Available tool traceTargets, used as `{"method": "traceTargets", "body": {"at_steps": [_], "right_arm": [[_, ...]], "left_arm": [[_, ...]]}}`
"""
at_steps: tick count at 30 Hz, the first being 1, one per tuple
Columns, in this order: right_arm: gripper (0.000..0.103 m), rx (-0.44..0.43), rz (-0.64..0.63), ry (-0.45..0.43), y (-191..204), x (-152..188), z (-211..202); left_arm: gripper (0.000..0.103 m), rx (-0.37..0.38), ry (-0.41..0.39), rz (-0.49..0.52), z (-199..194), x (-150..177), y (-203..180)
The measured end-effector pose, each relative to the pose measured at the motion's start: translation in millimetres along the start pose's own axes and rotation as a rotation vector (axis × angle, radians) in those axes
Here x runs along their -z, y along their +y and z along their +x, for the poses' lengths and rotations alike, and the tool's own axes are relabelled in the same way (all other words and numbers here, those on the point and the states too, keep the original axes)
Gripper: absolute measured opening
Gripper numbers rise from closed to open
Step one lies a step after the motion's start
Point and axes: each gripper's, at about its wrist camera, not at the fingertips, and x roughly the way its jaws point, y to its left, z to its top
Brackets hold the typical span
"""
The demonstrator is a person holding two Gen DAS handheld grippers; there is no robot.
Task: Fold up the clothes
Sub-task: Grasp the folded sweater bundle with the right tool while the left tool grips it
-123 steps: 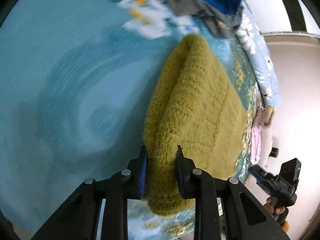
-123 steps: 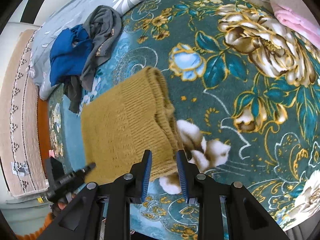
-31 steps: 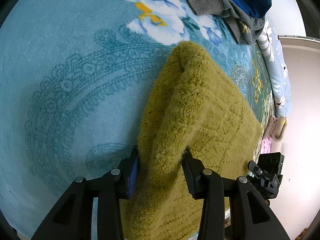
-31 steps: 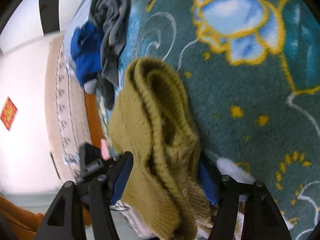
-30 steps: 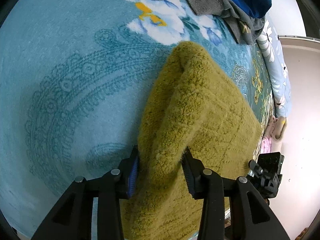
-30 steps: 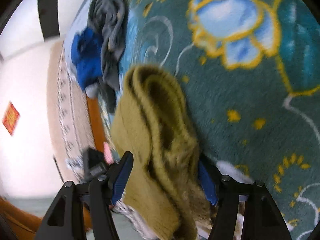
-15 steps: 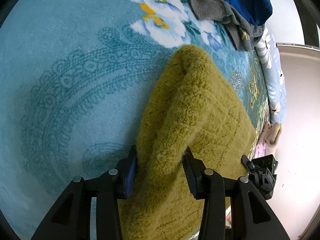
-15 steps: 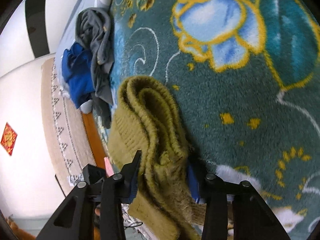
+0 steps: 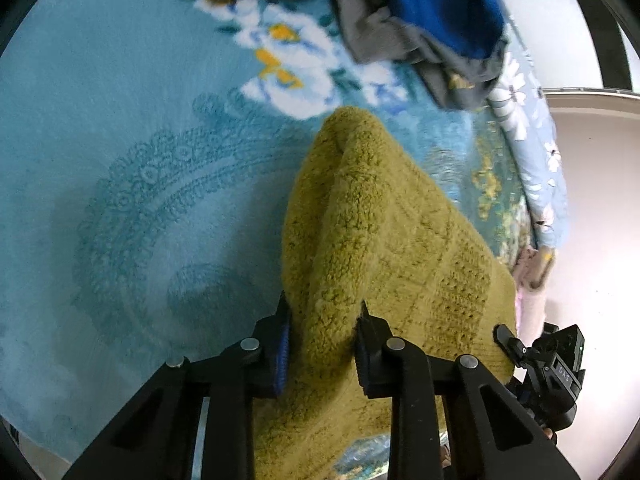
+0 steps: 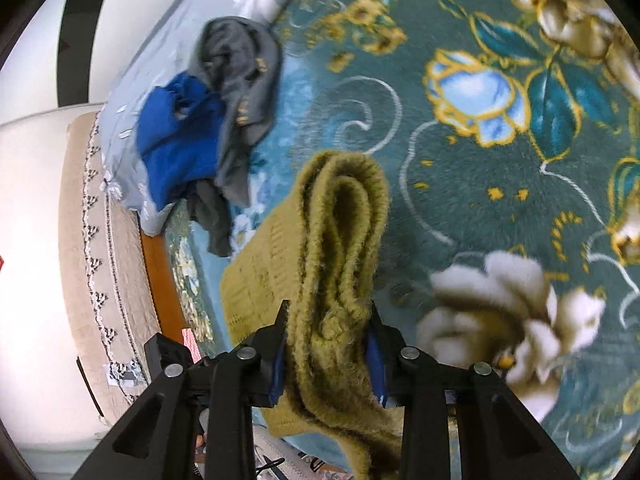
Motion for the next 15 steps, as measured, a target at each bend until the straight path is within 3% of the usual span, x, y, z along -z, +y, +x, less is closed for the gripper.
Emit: {"method": "traceTargets", "body": {"at_steps": [2,4,7,10,15], "right_arm": [[0.034,-0.003,-0.012,-0.022,11.9,10.7,-19.6],[0.034,-0.005,-0.027,-0.042,23.5,19.3,-35.9],[0.034,-0.011,-0.052,-0.072,45.0,32.4,-58.2],[0.034,-0.007,-0.087,-0.098,70.1,41.1,-74.5],[0.034,0.009,-0.169,-0.121,112.8,59.0,-96.4]], "left_arm": [[0.027,0.025,-0.01,0.009,-30.6,33.0,15.4],[0.027,0.043,-0.02,0.03,-69.4,38.9,27.6],[0.027,0.056,-0.036,0.07,-109.4,67.5,20.0],[0.027,0.081,-0.037,0.094,-128.5,80.5,4.4],[0.027,0.103,-0.07,0.138,-114.2,56.2,-47.6]]}}
